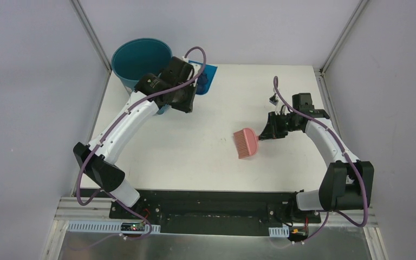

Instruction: Sweep away the paper scraps from the table

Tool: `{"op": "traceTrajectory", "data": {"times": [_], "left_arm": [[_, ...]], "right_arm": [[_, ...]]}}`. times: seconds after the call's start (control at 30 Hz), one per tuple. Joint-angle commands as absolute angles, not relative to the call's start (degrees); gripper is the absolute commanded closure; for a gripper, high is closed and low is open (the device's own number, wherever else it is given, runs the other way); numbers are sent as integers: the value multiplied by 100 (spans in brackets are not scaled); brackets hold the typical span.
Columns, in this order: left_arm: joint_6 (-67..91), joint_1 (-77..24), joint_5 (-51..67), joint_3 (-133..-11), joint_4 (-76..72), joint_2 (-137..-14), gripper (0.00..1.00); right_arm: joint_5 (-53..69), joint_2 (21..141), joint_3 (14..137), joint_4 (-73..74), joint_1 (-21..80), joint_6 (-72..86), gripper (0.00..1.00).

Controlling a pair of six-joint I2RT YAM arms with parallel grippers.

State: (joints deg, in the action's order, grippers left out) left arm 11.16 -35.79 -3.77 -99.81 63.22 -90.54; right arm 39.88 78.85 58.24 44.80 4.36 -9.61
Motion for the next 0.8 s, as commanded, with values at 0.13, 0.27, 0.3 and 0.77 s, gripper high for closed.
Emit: {"op": "traceTrajectory", "data": {"times": [0.13, 0.27, 0.3, 0.77], "left_arm": [[1314, -2974, 397, -10783, 6002, -9006, 100], [1648, -2615, 931, -10889, 5707, -9099, 100], [1743, -2516, 1026, -10882, 5624, -9109, 100], [3615, -1044, 2989, -9651, 3464, -8674, 100]], "right_arm": [[4061, 7864, 5859, 4352, 402, -1156, 100], [4090, 7939, 5869, 4403, 400, -1180, 100], [4111, 7948, 5876, 4422, 404, -1208, 100], [4026, 8010, 5879, 4517, 404, -1420, 100]]}}
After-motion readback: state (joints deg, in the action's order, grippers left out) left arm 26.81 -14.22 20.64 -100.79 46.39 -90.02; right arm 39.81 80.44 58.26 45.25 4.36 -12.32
